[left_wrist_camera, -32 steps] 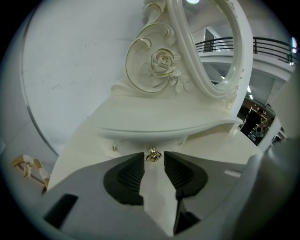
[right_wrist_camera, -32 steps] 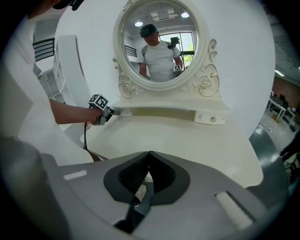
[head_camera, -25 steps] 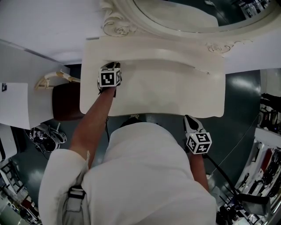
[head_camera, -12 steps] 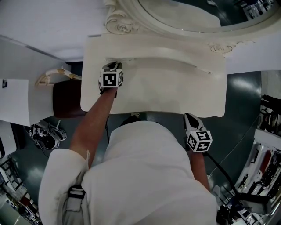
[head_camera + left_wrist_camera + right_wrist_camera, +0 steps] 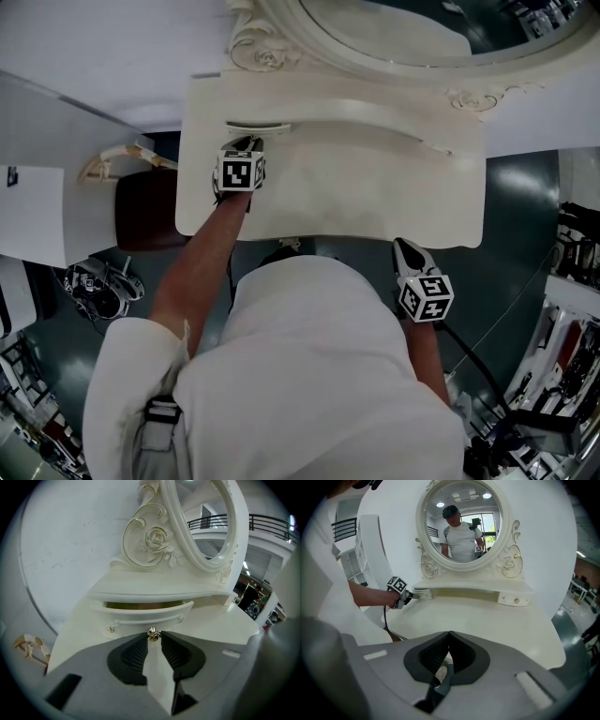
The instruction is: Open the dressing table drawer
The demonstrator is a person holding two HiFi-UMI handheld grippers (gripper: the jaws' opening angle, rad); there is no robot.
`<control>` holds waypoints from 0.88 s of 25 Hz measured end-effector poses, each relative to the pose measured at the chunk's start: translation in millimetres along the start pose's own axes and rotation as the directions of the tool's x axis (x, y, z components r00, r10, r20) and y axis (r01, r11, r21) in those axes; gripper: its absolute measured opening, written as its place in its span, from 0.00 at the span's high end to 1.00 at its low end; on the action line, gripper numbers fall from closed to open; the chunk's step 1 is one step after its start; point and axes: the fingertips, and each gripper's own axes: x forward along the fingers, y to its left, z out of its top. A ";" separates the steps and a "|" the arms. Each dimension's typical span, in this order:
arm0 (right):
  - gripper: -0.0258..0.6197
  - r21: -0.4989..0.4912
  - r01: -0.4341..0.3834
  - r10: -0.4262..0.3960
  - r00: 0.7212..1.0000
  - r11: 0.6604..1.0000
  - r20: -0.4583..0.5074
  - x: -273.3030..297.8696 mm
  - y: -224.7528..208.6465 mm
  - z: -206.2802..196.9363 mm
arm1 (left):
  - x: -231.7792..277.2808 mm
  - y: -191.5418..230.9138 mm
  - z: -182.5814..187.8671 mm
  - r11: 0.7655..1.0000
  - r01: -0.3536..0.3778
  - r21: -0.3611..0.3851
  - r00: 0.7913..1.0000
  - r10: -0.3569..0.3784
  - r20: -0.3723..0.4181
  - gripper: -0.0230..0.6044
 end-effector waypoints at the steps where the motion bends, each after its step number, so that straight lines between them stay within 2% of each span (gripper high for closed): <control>1: 0.96 -0.001 -0.001 0.001 1.000 1.000 0.001 0.4 0.2 0.5 | -0.4 -0.5 -1.3 1.000 0.001 0.001 1.000 -0.001 -0.002 0.81; 22: 0.96 -0.014 -0.030 0.030 0.999 0.999 0.010 0.8 5.6 -2.7 | -20.1 -10.7 -26.9 1.000 0.005 0.001 1.000 -0.005 -0.022 0.81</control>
